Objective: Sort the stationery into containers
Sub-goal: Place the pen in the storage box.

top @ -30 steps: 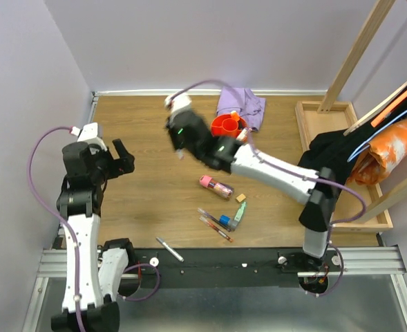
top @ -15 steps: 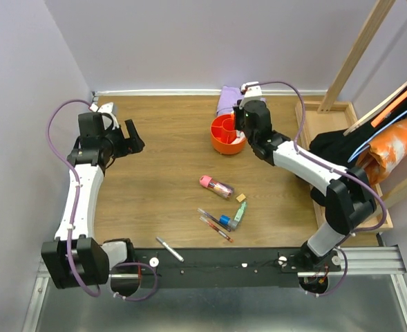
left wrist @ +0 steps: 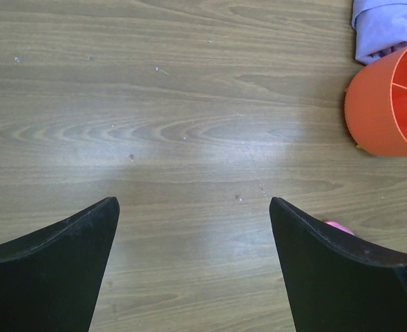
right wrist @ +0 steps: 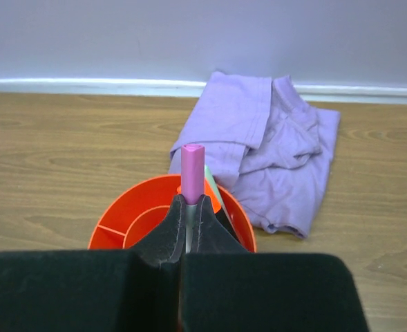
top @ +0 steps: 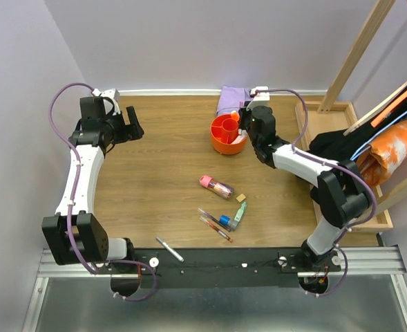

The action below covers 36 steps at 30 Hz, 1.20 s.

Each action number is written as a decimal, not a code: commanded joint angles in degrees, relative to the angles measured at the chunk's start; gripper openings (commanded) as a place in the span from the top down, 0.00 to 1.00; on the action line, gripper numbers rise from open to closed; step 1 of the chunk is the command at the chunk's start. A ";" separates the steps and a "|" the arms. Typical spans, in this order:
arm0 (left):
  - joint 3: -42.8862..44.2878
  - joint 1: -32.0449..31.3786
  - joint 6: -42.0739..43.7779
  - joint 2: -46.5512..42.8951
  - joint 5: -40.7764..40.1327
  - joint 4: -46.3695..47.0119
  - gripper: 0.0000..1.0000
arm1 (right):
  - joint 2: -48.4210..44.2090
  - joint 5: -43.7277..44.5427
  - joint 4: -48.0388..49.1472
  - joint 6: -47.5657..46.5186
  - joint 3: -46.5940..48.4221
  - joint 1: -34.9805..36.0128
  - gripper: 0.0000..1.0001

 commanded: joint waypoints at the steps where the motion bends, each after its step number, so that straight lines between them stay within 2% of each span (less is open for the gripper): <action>1: 1.53 -0.25 1.66 0.31 -1.66 -0.34 0.01 | 3.71 -1.59 4.19 2.09 1.05 -0.36 1.00; 13: -1.01 -0.25 1.49 -0.31 -1.75 0.19 0.01 | 3.98 -2.21 1.74 5.08 -1.32 -0.36 0.99; 14: -1.19 -0.25 1.49 -0.57 -1.66 0.45 0.01 | 3.63 -2.21 1.30 5.17 -2.02 -0.36 0.97; 15: -1.71 -0.25 1.40 -0.66 -1.66 0.54 0.01 | 3.19 -2.30 0.86 5.43 -2.29 -0.27 0.89; 18: -3.12 -0.25 0.96 -1.19 -1.31 1.33 0.01 | 1.78 -2.65 0.06 5.53 -3.87 -0.36 0.74; 24: -5.14 -0.25 0.26 -3.03 -0.70 1.59 0.01 | -0.76 -2.74 -0.11 5.00 -5.19 -0.36 0.61; 31: -7.25 -0.25 -1.06 -6.98 -0.17 3.35 0.01 | -9.10 -3.52 -13.35 4.91 -0.54 -0.36 0.54; 33: -7.08 -0.25 -1.32 -8.30 -0.87 3.26 0.01 | -10.69 -7.12 -17.41 4.21 2.10 -0.36 0.51; 34: -6.91 -0.25 -1.59 -9.61 -1.83 3.00 0.01 | -11.57 -9.74 -22.82 3.86 3.32 -0.36 0.49; 36: -6.38 -0.25 -1.50 -10.67 -4.55 2.13 0.01 | -11.41 -23.34 -29.52 1.05 7.28 0.34 0.44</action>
